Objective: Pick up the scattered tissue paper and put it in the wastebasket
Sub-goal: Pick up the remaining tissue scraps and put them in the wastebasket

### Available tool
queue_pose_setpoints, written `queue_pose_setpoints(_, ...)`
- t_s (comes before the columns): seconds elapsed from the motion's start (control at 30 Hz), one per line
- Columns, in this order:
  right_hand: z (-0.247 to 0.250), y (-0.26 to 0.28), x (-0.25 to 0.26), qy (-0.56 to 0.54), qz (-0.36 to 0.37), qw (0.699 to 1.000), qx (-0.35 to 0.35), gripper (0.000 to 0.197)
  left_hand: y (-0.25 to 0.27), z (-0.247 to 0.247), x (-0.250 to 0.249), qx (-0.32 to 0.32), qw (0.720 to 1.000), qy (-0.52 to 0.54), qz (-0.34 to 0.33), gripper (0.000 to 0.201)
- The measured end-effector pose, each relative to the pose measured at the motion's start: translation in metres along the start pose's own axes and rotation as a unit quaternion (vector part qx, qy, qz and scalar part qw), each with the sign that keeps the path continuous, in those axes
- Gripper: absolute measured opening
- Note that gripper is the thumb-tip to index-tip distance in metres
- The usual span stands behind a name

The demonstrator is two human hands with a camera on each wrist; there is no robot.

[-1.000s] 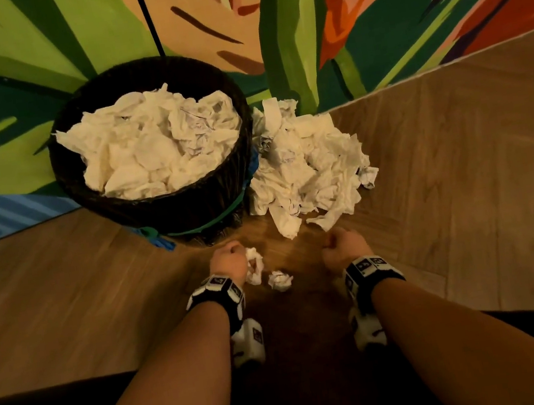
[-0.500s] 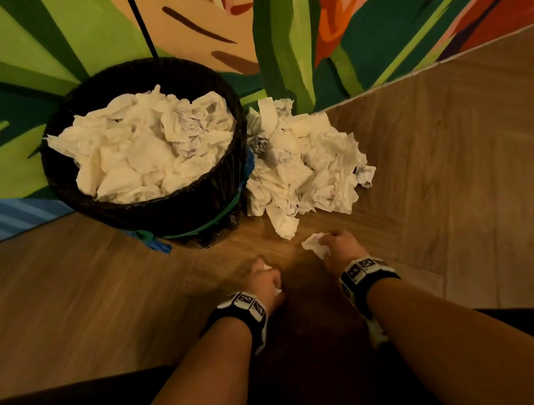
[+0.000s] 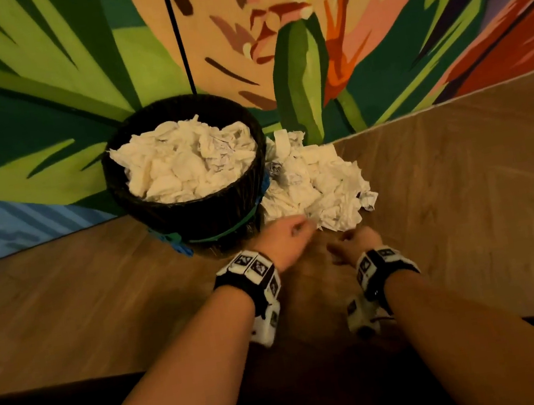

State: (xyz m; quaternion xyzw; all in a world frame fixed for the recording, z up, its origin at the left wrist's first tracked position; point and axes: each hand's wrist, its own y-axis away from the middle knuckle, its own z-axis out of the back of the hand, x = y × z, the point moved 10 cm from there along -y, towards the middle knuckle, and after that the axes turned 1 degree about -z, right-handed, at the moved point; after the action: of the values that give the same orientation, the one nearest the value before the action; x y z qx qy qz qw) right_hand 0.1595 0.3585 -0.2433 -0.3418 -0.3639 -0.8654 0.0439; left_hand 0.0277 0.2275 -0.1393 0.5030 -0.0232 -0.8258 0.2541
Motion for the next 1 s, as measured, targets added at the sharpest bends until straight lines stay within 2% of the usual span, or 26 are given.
queue_pose_setpoints(0.1, 0.013, 0.02, 0.067, -0.16, 0.059, 0.985, -0.005, 0.02, 0.01, 0.054, -0.077, -0.075, 0.989, 0.066, -0.111, 0.026)
queue_pose_setpoints(0.17, 0.028, 0.041, 0.121, -0.184, 0.152, 0.97, -0.041, 0.019, 0.023, 0.097, -0.115, -0.132, 0.974, 0.082, -0.168, 0.02)
queue_pose_setpoints(0.23, 0.039, 0.071, 0.174, -0.206, 0.244, 0.945, -0.073, 0.01, 0.041, 0.148, -0.136, -0.205, 0.952, 0.096, -0.205, 0.018)
queue_pose_setpoints(0.3, 0.039, 0.097, 0.216, -0.238, 0.293, 0.923, -0.078, 0.009, 0.061, 0.197, -0.131, -0.281, 0.933, 0.097, -0.204, 0.021)
queue_pose_setpoints(0.37, 0.031, 0.115, 0.244, -0.29, 0.294, 0.909, -0.054, 0.017, 0.078, 0.236, -0.111, -0.345, 0.918, 0.07, -0.185, 0.02)
queue_pose_setpoints(0.43, 0.013, 0.127, 0.265, -0.325, 0.297, 0.897, -0.016, 0.019, 0.087, 0.259, -0.082, -0.382, 0.912, 0.027, -0.145, 0.024)
queue_pose_setpoints(0.5, -0.009, 0.141, 0.28, -0.257, 0.333, 0.907, -0.006, 0.016, 0.084, 0.262, -0.047, -0.376, 0.923, -0.026, -0.075, 0.028)
queue_pose_setpoints(0.6, -0.052, 0.155, 0.282, -0.073, 0.41, 0.909, 0.011, 0.03, 0.077, 0.25, 0.002, -0.349, 0.924, -0.148, 0.045, 0.028)
queue_pose_setpoints(0.67, -0.072, 0.159, 0.276, 0.056, 0.455, 0.889, -0.005, 0.032, 0.076, 0.243, 0.016, -0.346, 0.914, -0.198, 0.075, 0.016)
queue_pose_setpoints(0.73, -0.083, 0.161, 0.272, 0.155, 0.495, 0.854, -0.035, 0.025, 0.075, 0.242, 0.018, -0.347, 0.906, -0.229, 0.079, 0.008)
queue_pose_setpoints(0.8, -0.083, 0.158, 0.269, 0.171, 0.515, 0.838, -0.063, 0.021, 0.076, 0.246, 0.014, -0.357, 0.896, -0.252, 0.074, 0.021)
queue_pose_setpoints(0.87, -0.077, 0.157, 0.267, 0.175, 0.528, 0.825, -0.102, 0.027, 0.073, 0.248, 0.009, -0.346, 0.895, -0.271, 0.077, 0.036)
queue_pose_setpoints(0.93, -0.076, 0.16, 0.267, 0.19, 0.541, 0.811, -0.119, 0.03, 0.066, 0.242, 0.012, -0.296, 0.918, -0.245, 0.094, 0.045)
queue_pose_setpoints(1.0, -0.079, 0.164, 0.267, 0.188, 0.551, 0.807, -0.097, 0.032, 0.06, 0.234, 0.015, -0.251, 0.934, -0.224, 0.118, 0.045)
